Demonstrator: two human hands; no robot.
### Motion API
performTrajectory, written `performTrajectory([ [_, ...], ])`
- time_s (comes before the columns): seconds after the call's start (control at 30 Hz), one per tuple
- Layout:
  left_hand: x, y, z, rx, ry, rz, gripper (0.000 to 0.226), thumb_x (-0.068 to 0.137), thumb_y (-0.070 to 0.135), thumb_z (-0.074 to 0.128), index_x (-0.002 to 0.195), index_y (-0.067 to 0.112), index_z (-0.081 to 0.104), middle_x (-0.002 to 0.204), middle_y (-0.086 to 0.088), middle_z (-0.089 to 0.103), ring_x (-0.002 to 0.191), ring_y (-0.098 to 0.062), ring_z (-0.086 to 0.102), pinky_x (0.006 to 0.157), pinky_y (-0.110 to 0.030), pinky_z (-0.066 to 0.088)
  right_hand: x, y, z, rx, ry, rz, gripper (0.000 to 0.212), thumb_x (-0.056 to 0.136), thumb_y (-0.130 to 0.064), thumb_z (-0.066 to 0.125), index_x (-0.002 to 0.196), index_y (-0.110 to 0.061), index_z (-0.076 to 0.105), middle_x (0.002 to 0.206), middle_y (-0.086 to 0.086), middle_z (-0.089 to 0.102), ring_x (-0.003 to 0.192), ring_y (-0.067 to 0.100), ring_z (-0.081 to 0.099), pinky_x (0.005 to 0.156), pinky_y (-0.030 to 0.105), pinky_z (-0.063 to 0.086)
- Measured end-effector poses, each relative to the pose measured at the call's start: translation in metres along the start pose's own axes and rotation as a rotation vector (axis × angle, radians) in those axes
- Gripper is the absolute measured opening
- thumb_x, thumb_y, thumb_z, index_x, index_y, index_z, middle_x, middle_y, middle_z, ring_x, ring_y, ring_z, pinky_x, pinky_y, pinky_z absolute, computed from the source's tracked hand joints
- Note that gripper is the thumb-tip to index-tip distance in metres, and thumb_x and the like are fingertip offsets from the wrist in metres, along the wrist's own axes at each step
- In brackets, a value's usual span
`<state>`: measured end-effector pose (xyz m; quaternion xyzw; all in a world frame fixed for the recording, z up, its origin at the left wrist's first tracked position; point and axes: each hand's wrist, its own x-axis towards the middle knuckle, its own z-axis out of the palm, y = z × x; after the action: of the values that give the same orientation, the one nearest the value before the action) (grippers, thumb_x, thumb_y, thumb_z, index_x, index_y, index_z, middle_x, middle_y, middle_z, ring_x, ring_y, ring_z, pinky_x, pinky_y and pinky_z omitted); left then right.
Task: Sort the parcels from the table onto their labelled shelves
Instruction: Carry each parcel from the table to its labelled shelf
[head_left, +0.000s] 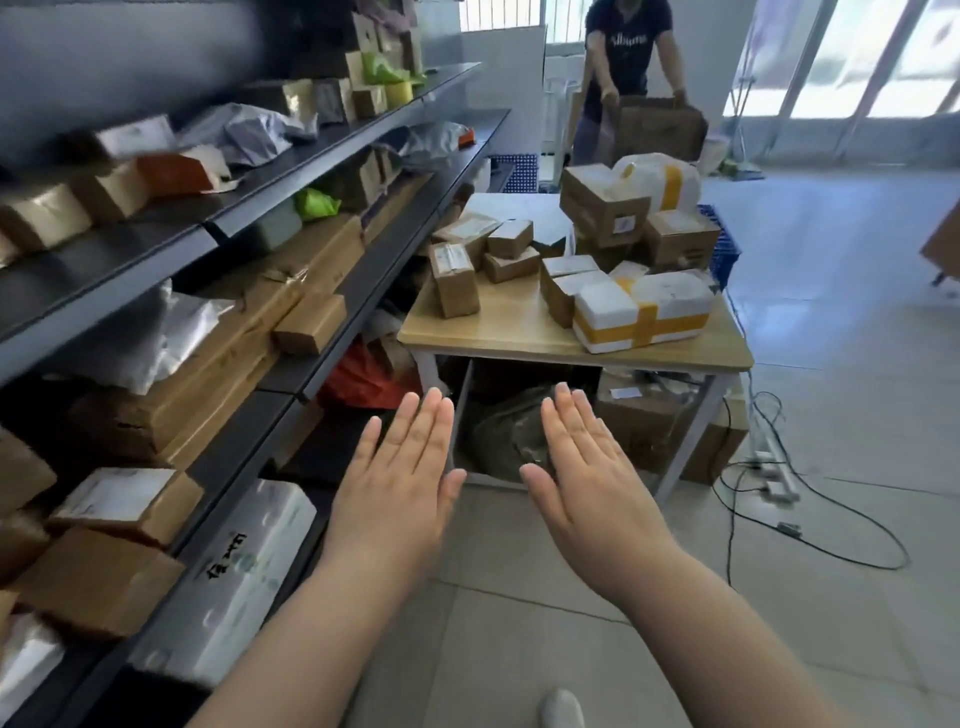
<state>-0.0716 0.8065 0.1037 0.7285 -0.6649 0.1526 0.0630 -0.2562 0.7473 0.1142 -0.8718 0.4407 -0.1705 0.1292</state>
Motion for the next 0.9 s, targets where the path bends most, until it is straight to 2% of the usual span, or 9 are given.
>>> performTrajectory([
  [0.1, 0.068, 0.014, 0.011, -0.105, 0.015, -0.009, 0.063, 0.092, 0.049, 0.004, 0.148, 0.018, -0.002, 0.155, 0.004, -0.007, 0.144, -0.016, -0.009, 0.113, -0.028, -0.015, 0.052, 0.042, -0.018, -0.032, -0.015, 0.008, 0.071, 0.084, -0.061, -0.003, 0.142, -0.022, -0.016, 0.146, -0.011, -0.026, 0.135, 0.002, -0.028, 0.108, 0.018, -0.017],
  [0.27, 0.158, 0.041, 0.034, -0.084, 0.046, 0.011, 0.059, 0.097, 0.039, 0.026, 0.145, 0.005, 0.028, 0.151, -0.006, 0.028, 0.139, -0.024, 0.03, 0.111, -0.038, 0.014, 0.122, 0.108, -0.043, -0.048, -0.024, 0.054, 0.066, 0.096, -0.053, 0.01, 0.149, -0.018, -0.008, 0.151, -0.007, -0.022, 0.134, 0.001, -0.028, 0.11, 0.019, -0.016],
  [0.37, 0.19, 0.051, 0.054, -0.095, 0.005, 0.042, 0.06, 0.1, 0.041, 0.019, 0.144, 0.003, 0.033, 0.15, -0.009, 0.034, 0.138, -0.025, 0.032, 0.109, -0.039, 0.017, 0.145, 0.132, -0.043, -0.023, -0.043, 0.082, 0.069, 0.094, -0.058, 0.009, 0.148, -0.019, -0.01, 0.148, -0.01, -0.024, 0.134, 0.001, -0.028, 0.11, 0.018, -0.016],
  [0.47, 0.222, 0.056, 0.074, -0.104, -0.055, 0.055, 0.06, 0.1, 0.041, 0.019, 0.143, 0.003, 0.035, 0.149, -0.01, 0.038, 0.137, -0.024, 0.033, 0.109, -0.039, 0.018, 0.164, 0.151, -0.034, -0.02, -0.072, 0.097, 0.079, 0.077, -0.063, -0.007, 0.143, -0.022, -0.015, 0.148, -0.01, -0.025, 0.133, 0.0, -0.03, 0.109, 0.017, -0.018],
  [0.57, 0.258, 0.056, 0.094, -0.127, -0.069, 0.093, 0.062, 0.101, 0.042, 0.014, 0.143, 0.002, 0.035, 0.148, -0.009, 0.038, 0.136, -0.023, 0.033, 0.109, -0.039, 0.018, 0.187, 0.171, -0.028, -0.023, -0.089, 0.133, 0.078, 0.083, -0.062, 0.0, 0.147, -0.019, -0.012, 0.151, -0.008, -0.023, 0.131, 0.0, -0.031, 0.107, 0.016, -0.02],
  [0.63, 0.285, 0.056, 0.108, -0.149, -0.104, 0.123, 0.061, 0.099, 0.042, 0.021, 0.143, 0.001, 0.033, 0.149, -0.01, 0.037, 0.137, -0.023, 0.033, 0.109, -0.04, 0.018, 0.208, 0.185, -0.025, -0.022, -0.076, 0.168, 0.08, 0.083, -0.062, 0.001, 0.149, -0.016, -0.01, 0.15, -0.008, -0.023, 0.131, 0.0, -0.032, 0.107, 0.016, -0.019],
  [0.7, 0.316, 0.058, 0.119, -0.172, -0.176, 0.129, 0.065, 0.095, 0.045, 0.017, 0.147, 0.006, 0.02, 0.154, -0.007, 0.024, 0.142, -0.021, 0.02, 0.113, -0.038, 0.01, 0.232, 0.198, -0.023, -0.035, -0.064, 0.182, 0.08, 0.084, -0.063, 0.001, 0.149, -0.016, -0.01, 0.15, -0.007, -0.024, 0.132, 0.001, -0.031, 0.107, 0.017, -0.019],
  [0.8, 0.366, 0.058, 0.138, -0.213, -0.215, 0.165, 0.069, 0.078, 0.052, -0.017, 0.139, 0.021, -0.026, 0.149, 0.007, -0.027, 0.139, -0.01, -0.026, 0.115, -0.032, -0.015, 0.271, 0.218, -0.021, -0.029, -0.103, 0.25, 0.07, 0.097, -0.054, 0.018, 0.149, -0.016, -0.01, 0.145, -0.009, -0.028, 0.13, 0.0, -0.031, 0.106, 0.017, -0.02],
  [0.9, 0.419, 0.06, 0.155, -0.205, -0.254, 0.218, 0.063, 0.08, 0.052, -0.019, 0.133, 0.023, -0.035, 0.143, 0.009, -0.038, 0.135, -0.01, -0.035, 0.114, -0.033, -0.019, 0.31, 0.241, -0.018, -0.03, -0.07, 0.296, 0.079, 0.09, -0.062, 0.01, 0.15, -0.014, -0.007, 0.15, -0.007, -0.023, 0.13, 0.0, -0.031, 0.106, 0.015, -0.02],
])
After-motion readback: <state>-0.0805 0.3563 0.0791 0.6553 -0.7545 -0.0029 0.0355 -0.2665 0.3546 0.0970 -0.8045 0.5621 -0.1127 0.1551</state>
